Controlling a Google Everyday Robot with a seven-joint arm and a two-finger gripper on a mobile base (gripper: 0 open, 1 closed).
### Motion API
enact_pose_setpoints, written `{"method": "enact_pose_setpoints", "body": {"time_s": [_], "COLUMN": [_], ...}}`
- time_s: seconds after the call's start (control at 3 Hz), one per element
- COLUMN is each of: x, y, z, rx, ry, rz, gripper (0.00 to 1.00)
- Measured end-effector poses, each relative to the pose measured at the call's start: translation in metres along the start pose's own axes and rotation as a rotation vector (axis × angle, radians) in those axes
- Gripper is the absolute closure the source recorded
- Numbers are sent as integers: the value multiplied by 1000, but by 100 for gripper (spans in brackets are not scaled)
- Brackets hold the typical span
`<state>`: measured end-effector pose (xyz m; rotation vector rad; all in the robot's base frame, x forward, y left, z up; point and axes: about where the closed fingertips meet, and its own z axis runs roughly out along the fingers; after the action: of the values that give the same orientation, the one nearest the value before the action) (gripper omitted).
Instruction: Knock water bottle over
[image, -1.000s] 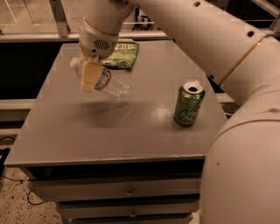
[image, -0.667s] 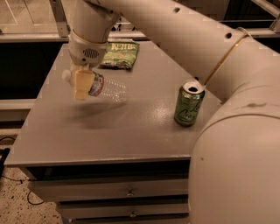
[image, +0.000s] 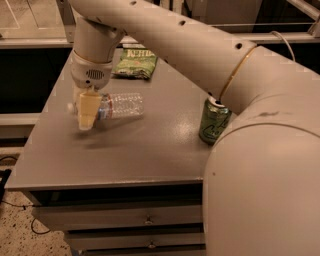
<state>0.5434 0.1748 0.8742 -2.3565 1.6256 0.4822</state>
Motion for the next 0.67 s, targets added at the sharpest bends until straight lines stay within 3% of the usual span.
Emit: {"method": "enact_pose_setpoints", "body": {"time_s": [0.33,0.67], "x": [3,8], "y": [5,10], "z": [14,20], "rx": [-20,-27], "ry": [9,14], "rz": [2,15], "gripper": [0,0]}}
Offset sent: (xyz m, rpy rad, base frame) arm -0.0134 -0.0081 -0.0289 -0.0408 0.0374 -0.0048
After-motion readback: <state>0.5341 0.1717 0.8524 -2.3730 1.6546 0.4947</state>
